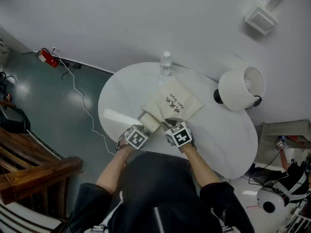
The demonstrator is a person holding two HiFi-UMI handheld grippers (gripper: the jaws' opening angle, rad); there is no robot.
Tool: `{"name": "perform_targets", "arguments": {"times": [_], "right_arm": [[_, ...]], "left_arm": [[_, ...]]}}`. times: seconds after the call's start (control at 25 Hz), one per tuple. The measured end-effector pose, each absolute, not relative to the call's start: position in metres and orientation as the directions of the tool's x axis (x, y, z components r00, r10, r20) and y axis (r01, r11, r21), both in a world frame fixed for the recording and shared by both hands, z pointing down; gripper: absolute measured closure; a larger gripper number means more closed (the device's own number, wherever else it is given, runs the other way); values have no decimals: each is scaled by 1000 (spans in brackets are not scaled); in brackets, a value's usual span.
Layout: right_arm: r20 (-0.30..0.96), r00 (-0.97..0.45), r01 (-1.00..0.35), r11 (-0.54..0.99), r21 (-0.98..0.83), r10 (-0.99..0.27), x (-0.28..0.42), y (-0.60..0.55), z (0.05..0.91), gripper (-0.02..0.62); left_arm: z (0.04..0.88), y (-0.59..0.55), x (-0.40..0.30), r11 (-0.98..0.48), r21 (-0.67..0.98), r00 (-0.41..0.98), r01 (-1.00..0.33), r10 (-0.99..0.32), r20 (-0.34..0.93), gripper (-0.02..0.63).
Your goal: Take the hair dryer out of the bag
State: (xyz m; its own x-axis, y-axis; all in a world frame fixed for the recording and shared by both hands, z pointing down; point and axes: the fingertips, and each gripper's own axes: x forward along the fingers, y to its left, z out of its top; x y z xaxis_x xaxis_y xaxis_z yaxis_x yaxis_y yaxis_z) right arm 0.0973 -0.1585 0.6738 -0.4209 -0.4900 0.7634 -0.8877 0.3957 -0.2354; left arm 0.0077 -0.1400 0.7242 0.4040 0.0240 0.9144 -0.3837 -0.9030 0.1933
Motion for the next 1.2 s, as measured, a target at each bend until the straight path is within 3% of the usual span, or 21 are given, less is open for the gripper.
{"name": "perform_targets", "arguments": {"times": [0.8, 1.2], "right_arm": [[792, -410, -897, 358, -260, -452, 78, -151, 714, 517], [760, -352, -928, 313, -204, -547, 83, -154, 700, 517]], "left_arm": [[673, -149, -43, -813, 171, 558, -557, -214, 802, 436], [631, -164, -50, -765, 189, 651, -616, -360, 668, 436]]}}
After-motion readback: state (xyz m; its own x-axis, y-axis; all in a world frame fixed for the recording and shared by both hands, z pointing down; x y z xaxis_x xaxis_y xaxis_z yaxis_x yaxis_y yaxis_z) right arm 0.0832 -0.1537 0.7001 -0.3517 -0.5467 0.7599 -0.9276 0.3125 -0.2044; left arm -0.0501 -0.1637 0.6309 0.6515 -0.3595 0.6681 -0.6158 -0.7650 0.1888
